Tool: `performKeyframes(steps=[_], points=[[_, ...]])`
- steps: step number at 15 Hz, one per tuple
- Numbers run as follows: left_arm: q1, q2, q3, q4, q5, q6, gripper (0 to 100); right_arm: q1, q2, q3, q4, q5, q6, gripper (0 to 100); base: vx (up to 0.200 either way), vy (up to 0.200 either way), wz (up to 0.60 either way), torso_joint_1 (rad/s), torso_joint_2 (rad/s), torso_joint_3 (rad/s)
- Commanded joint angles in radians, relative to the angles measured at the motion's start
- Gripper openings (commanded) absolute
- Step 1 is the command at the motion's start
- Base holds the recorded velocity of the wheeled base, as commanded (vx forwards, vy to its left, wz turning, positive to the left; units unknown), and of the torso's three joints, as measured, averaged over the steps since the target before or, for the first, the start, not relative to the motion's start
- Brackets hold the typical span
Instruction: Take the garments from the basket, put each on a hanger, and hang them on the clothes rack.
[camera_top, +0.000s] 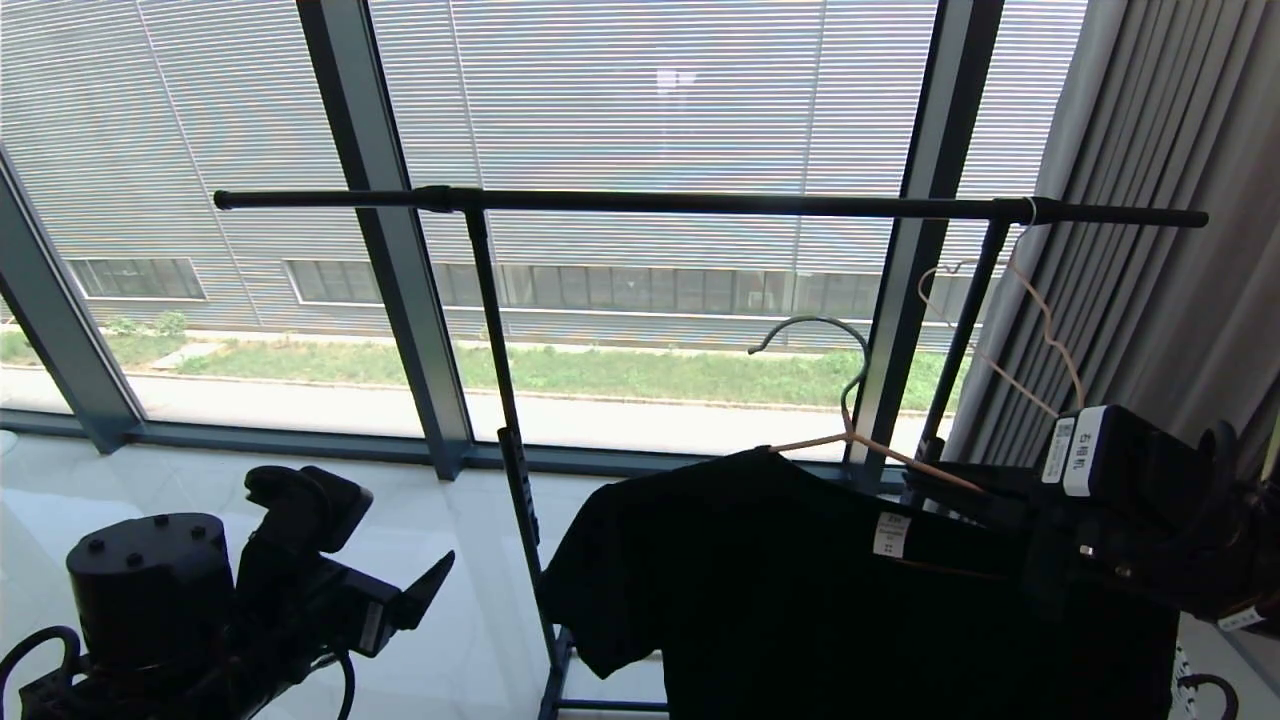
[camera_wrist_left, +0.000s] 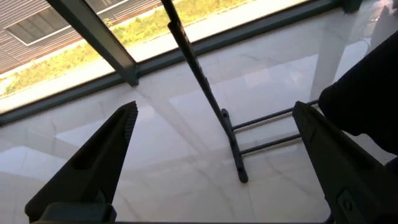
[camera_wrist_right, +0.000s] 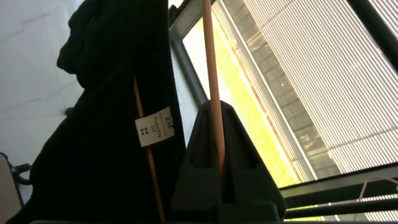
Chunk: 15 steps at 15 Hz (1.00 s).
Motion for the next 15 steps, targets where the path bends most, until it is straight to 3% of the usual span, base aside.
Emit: performKeyframes(steps=[1, 4, 7, 10, 15], points=[[0.031, -0.112, 0.032, 0.0, 0.029, -0.01, 100, -0.001, -0.076, 0.075, -0.001, -0.034, 0.036, 0, 0.0, 0.0, 0.0, 0.0, 0.0, 0.0], [0.094, -0.189, 0.046, 0.0, 0.05, -0.008, 100, -0.066, -0.154, 0.172, -0.001, -0.052, 0.056, 0, 0.0, 0.0, 0.0, 0.0, 0.0, 0.0], [0.147, -0.187, 0.017, 0.0, 0.095, -0.01, 100, -0.202, -0.188, 0.218, -0.001, -0.069, 0.073, 0, 0.0, 0.0, 0.0, 0.0, 0.0, 0.0], [0.161, -0.187, 0.003, 0.0, 0.096, -0.01, 100, -0.308, -0.165, 0.21, -0.001, -0.089, 0.168, 0, 0.0, 0.0, 0.0, 0.0, 0.0, 0.0], [0.17, -0.189, -0.008, 0.0, 0.102, -0.008, 100, -0.351, -0.165, 0.196, -0.019, -0.089, 0.188, 0, 0.0, 0.0, 0.0, 0.0, 0.0, 0.0]])
